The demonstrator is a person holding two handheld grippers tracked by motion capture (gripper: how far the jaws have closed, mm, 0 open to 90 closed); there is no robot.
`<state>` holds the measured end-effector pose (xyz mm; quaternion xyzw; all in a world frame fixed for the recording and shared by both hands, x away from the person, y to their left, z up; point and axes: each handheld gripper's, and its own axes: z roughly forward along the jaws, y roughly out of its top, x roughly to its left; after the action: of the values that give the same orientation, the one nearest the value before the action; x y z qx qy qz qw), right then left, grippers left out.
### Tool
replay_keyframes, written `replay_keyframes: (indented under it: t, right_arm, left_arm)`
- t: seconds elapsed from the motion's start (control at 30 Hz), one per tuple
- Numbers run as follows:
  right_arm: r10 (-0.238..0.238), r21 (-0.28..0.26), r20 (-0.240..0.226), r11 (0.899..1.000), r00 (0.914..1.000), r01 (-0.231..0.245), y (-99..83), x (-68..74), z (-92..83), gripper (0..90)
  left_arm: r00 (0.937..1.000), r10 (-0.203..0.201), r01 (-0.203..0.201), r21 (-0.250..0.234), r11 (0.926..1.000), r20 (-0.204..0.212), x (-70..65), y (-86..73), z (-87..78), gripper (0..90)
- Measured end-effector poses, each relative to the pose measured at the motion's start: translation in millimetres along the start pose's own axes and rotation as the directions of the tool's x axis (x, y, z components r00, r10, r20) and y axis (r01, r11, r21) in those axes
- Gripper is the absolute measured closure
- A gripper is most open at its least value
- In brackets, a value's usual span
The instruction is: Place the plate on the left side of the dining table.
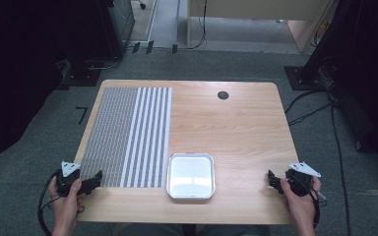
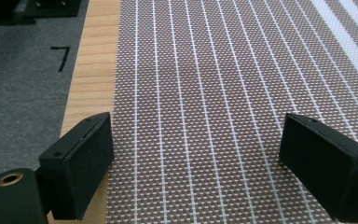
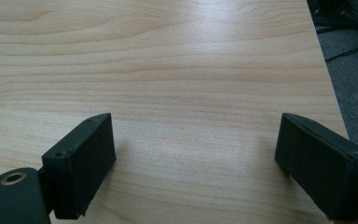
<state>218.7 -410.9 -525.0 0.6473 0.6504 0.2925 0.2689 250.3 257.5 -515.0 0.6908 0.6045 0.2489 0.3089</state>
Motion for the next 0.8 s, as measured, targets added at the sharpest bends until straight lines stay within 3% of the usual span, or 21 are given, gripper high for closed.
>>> replay_keyframes:
  t: [0.1,0.13,0.37,0.5,0.8]
  right_arm:
    - [0.002,0.000,-0.001,1.000,1.0000,-0.002,0.1,-0.1,0.0,11.6]
    - [0.004,-0.002,0.000,1.000,1.0000,-0.004,0.4,-0.5,0.2,12.3]
    - [0.032,-0.024,0.015,0.999,0.9994,-0.032,3.4,2.4,-2.0,13.9]
    - [0.069,-0.065,-0.015,0.995,0.9975,-0.070,8.0,9.4,-7.8,14.1]
    - [0.082,-0.144,-0.054,0.986,0.9952,-0.089,17.6,28.5,-18.6,14.5]
  left_arm:
    - [0.9999,-0.014,0.014,-0.008,0.9999,-0.002,1.1,1.4,-2.8,12.4]
    - [0.9991,-0.040,0.040,-0.021,0.9990,0.010,2.2,3.1,-5.9,11.9]
    - [0.9983,-0.054,0.054,-0.041,0.9977,0.023,-2.2,7.8,-9.8,9.6]
    - [0.9975,-0.064,0.065,-0.062,0.9960,0.032,-9.2,13.3,-13.1,9.6]
    - [0.9958,-0.053,0.060,-0.096,0.9936,0.074,-33.8,22.7,-16.7,9.7]
